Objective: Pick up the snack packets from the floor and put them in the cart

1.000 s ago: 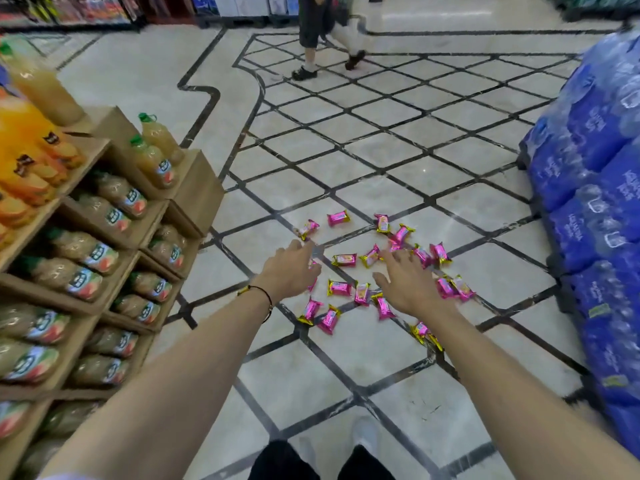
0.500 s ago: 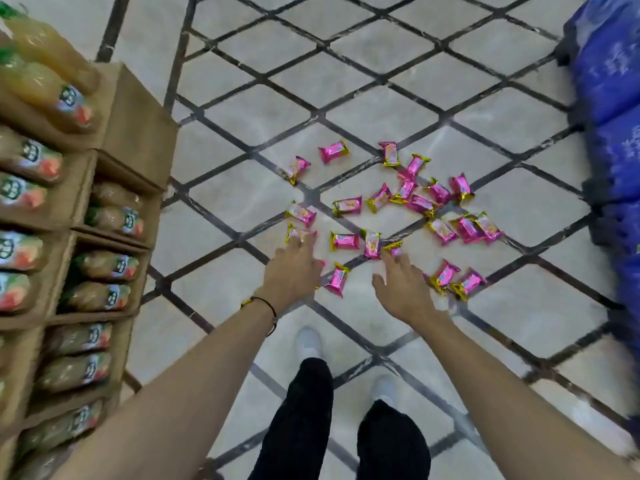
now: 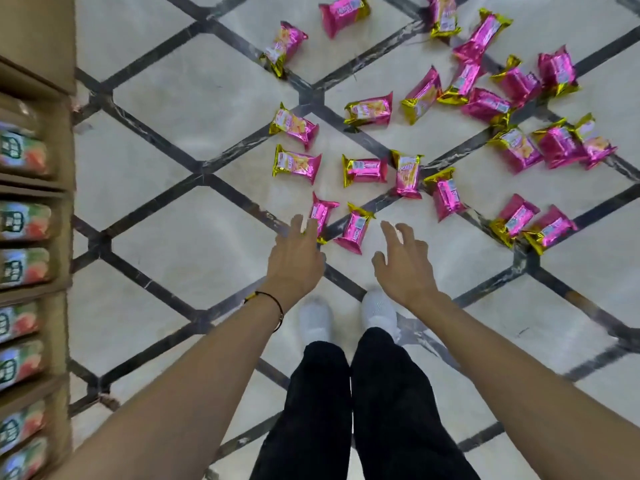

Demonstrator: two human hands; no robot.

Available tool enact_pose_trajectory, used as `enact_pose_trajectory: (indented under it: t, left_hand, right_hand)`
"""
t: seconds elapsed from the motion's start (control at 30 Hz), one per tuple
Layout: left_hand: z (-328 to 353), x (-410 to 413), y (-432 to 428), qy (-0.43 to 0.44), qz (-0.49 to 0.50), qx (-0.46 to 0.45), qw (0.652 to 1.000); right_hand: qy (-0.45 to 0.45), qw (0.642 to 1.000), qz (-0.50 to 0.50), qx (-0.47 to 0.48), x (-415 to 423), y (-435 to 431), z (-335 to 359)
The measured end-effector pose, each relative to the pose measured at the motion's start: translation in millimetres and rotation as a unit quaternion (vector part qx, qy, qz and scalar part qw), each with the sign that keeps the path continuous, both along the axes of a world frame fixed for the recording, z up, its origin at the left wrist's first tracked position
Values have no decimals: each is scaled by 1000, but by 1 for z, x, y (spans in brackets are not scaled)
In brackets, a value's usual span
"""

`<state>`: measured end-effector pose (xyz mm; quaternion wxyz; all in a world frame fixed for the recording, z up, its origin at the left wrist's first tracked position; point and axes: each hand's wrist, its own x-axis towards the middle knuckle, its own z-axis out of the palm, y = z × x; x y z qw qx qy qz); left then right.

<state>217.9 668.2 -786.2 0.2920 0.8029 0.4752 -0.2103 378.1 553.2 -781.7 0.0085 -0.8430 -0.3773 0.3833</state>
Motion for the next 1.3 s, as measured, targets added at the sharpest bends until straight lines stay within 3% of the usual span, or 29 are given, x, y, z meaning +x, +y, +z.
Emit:
enact_pose_trajectory:
  t: [0.4,0.73,0.87,1.0,1.13,1.3]
  left_hand:
    - [-285,25,31,41,-75,123,989]
    - [-355,35,27,-7,-44,171,984]
    - [-330,33,28,-12,-40,159,986]
    - [-259,34,31,-16,-40,170,985]
    - [-162,44,42,-14,-59,182,981]
    - [23,73,61,-42,-52,200,977]
  right_hand:
    - [-61,998,-17,8,-2,52,-278]
    - [-97,995,-9,0,-11,64,-342]
    - [-84,996,-8,20,-4,62,-316]
    - [-101,993,-10,53,11,60,-245]
    - [-135,985,-20,103,31,60,-139]
    - [-178,974,-26,139,65,64,45]
